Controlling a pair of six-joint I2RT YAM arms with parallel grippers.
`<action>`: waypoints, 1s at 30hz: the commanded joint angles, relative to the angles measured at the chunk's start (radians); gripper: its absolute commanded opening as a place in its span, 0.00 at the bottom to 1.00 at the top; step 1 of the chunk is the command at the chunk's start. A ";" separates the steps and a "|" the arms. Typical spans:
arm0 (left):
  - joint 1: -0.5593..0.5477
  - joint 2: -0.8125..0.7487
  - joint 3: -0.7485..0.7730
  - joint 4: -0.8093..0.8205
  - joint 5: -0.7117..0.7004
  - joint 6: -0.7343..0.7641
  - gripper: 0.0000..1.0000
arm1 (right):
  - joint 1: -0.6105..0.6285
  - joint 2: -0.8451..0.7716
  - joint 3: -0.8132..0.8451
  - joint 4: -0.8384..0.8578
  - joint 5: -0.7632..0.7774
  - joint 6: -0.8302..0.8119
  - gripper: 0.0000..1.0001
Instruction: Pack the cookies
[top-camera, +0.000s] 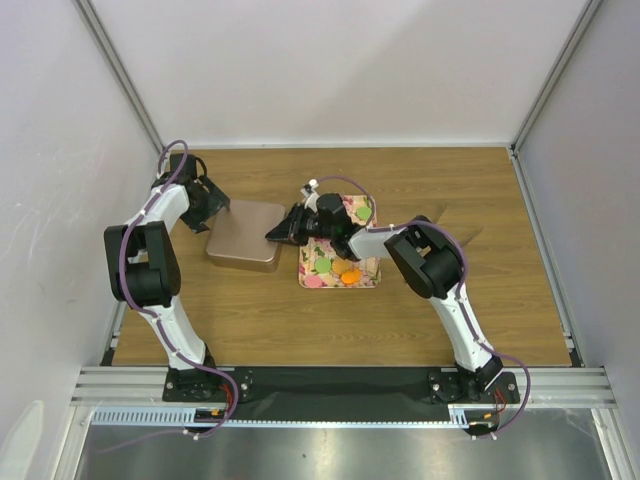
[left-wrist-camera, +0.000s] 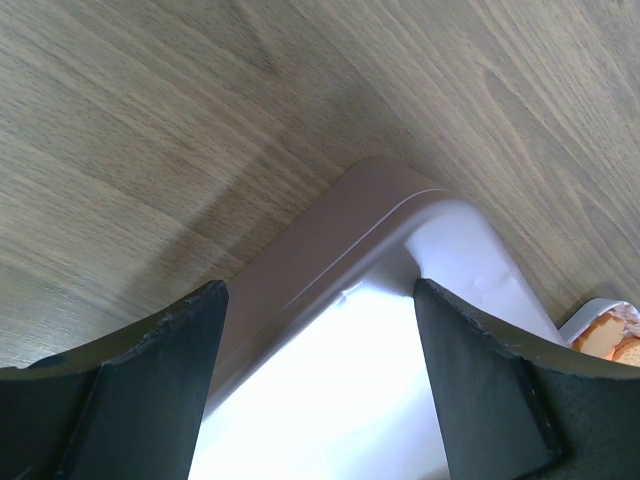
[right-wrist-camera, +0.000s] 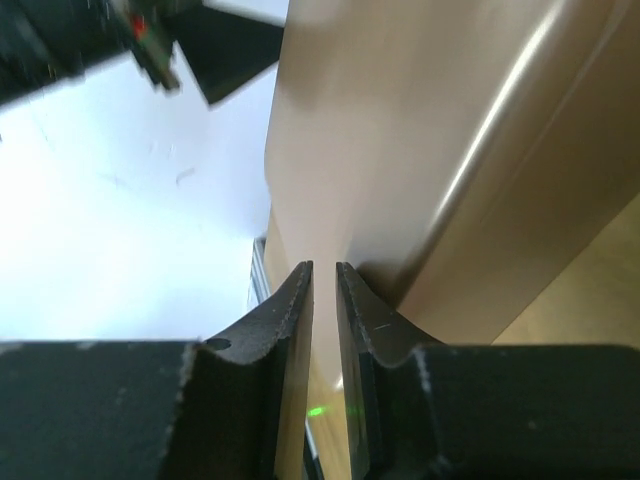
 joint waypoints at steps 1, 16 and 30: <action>-0.005 0.024 -0.024 -0.021 -0.069 0.002 0.81 | 0.034 0.004 -0.090 -0.088 0.005 -0.048 0.22; 0.021 -0.031 0.051 -0.052 -0.044 0.012 0.84 | 0.002 -0.025 0.018 -0.145 -0.122 -0.100 0.23; -0.008 -0.324 0.162 -0.072 -0.021 0.104 0.89 | -0.093 -0.221 0.367 -0.553 -0.033 -0.321 0.42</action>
